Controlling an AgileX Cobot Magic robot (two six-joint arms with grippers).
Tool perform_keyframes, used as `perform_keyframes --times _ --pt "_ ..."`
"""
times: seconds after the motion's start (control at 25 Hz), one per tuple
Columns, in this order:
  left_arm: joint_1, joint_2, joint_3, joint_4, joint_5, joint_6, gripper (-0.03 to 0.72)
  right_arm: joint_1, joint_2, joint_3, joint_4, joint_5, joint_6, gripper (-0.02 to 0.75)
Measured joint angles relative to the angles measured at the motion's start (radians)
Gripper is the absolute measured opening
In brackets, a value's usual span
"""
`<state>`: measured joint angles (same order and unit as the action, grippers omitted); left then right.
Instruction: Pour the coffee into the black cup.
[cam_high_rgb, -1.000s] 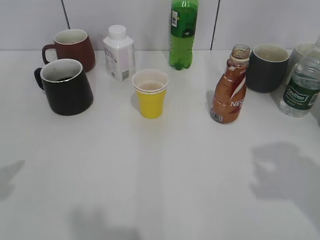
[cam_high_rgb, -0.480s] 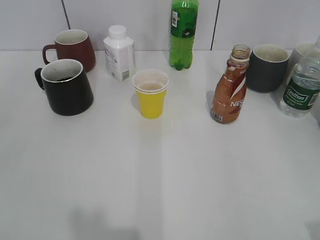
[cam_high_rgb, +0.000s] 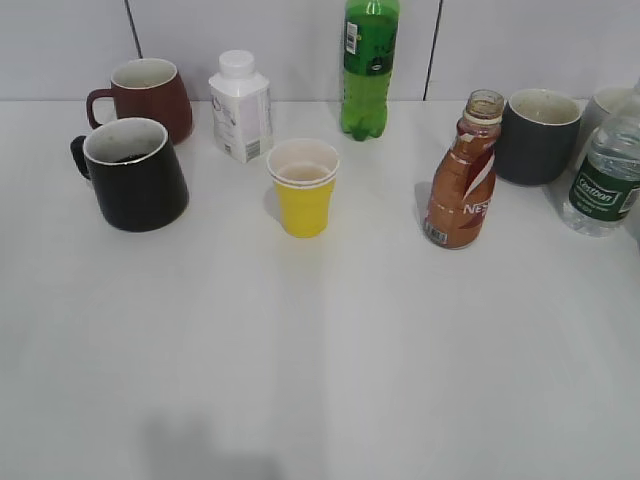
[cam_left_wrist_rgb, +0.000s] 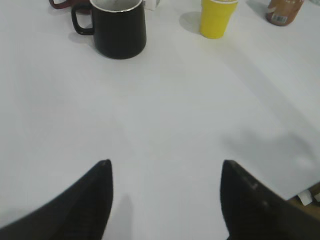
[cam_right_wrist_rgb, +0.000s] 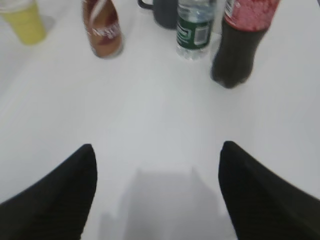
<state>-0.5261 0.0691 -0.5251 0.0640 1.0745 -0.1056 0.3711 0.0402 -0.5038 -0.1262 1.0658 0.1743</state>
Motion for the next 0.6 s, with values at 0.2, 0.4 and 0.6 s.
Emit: perform_keyframes --times 0.2,0.4,0.6 --pt "0.000 -0.004 0.000 0.000 -0.001 0.001 0.505 0.000 0.000 0.001 -0.003 -0.005 0.001 0.591" --pt "0.000 -0.004 0.000 0.000 -0.002 0.001 0.505 0.000 0.000 0.001 -0.003 -0.005 0.002 0.591" --pt "0.000 -0.004 0.000 0.000 -0.003 0.001 0.505 0.000 0.000 0.001 -0.003 -0.005 0.002 0.591"
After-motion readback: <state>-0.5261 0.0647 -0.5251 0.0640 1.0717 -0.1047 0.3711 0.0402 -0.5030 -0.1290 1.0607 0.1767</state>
